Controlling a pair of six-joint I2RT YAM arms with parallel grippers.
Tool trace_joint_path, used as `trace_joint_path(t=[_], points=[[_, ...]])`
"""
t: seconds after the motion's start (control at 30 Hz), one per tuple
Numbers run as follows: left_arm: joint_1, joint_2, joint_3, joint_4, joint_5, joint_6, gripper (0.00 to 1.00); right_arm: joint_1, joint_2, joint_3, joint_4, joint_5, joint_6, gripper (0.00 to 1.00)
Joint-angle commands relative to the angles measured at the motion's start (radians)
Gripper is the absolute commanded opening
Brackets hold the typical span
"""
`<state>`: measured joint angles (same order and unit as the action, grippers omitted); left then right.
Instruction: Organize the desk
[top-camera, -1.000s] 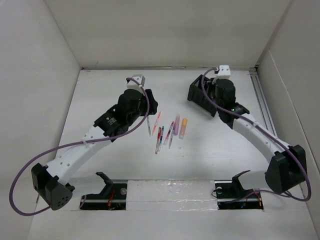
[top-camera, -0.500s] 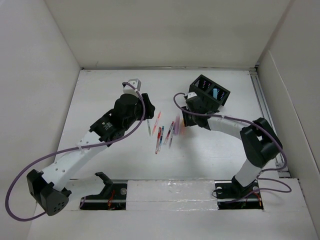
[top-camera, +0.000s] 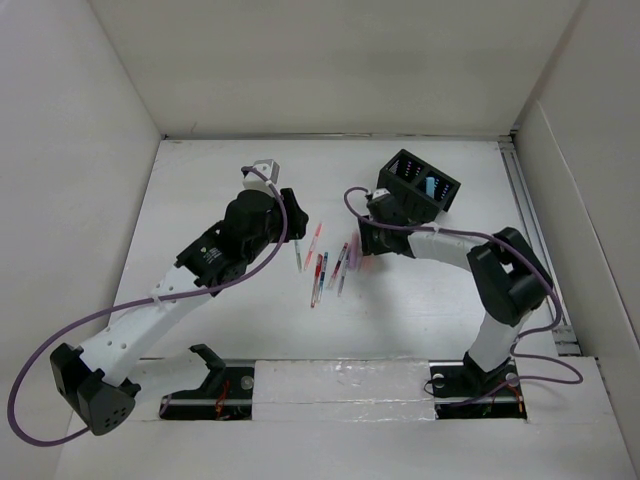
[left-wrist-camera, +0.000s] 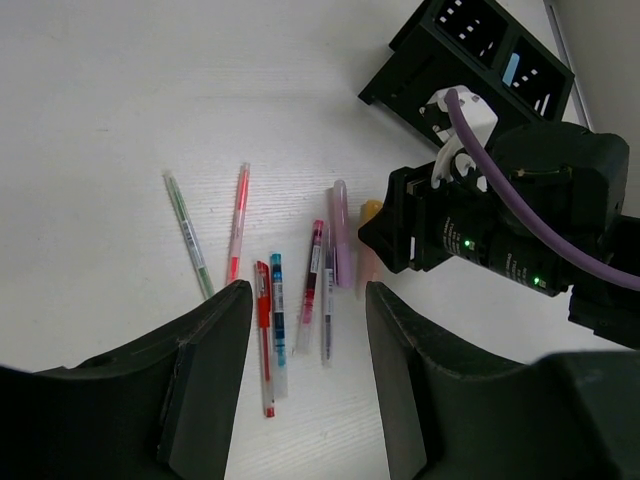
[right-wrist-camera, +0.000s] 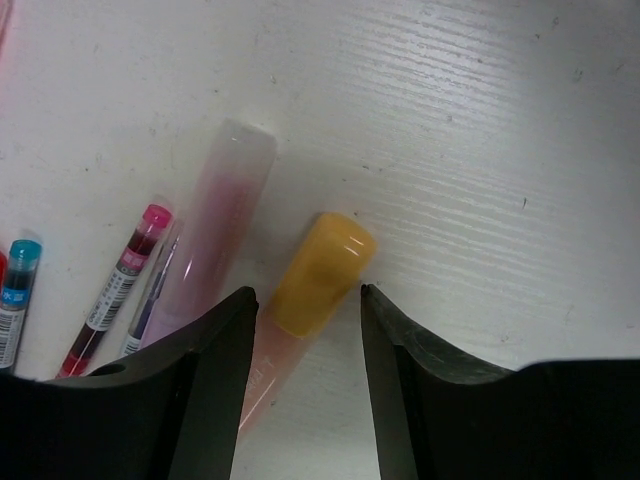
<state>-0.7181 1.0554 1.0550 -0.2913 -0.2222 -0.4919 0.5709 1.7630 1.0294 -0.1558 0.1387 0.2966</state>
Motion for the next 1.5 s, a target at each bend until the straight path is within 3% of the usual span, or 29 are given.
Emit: trace_joint_path(t=[0.0, 0.13, 0.23, 0.27, 0.3, 0.4, 0.57, 0.73, 1.0, 1.2, 1.47], points=[[0.003, -0.017, 0.000, 0.014, -0.009, 0.001, 0.45, 0.011, 0.016, -0.009, 0.036, -0.002, 0.016, 0.52], [0.003, -0.012, 0.013, 0.011, -0.009, 0.009, 0.45, 0.011, 0.049, 0.021, 0.021, 0.004, 0.007, 0.53], [0.003, -0.009, 0.014, 0.007, -0.011, 0.010, 0.45, 0.001, 0.049, 0.029, 0.015, 0.013, 0.009, 0.40], [0.003, -0.011, 0.016, 0.006, -0.012, 0.012, 0.45, 0.001, 0.044, 0.031, 0.009, 0.015, 0.013, 0.27], [0.003, -0.011, 0.017, 0.001, -0.014, 0.015, 0.45, 0.001, 0.024, 0.029, 0.006, 0.015, 0.016, 0.21], [0.003, -0.012, 0.019, 0.001, -0.019, 0.016, 0.45, -0.009, -0.022, 0.029, -0.001, 0.013, 0.022, 0.12], [0.003, -0.009, 0.028, 0.000, -0.017, 0.016, 0.45, -0.028, -0.170, 0.081, -0.016, 0.024, -0.014, 0.11], [0.003, -0.009, 0.034, -0.002, -0.013, 0.015, 0.45, -0.146, -0.295, 0.156, 0.024, 0.090, -0.096, 0.11], [0.003, -0.006, 0.045, -0.014, -0.026, 0.010, 0.45, -0.379, -0.175, 0.303, 0.188, 0.180, -0.182, 0.12], [0.003, -0.005, 0.040, -0.039, -0.043, -0.002, 0.45, -0.414, -0.062, 0.379, 0.285, 0.173, -0.234, 0.14], [0.003, 0.005, 0.048, -0.048, -0.062, -0.016, 0.45, -0.414, -0.048, 0.256, 0.399, 0.145, -0.248, 0.16]])
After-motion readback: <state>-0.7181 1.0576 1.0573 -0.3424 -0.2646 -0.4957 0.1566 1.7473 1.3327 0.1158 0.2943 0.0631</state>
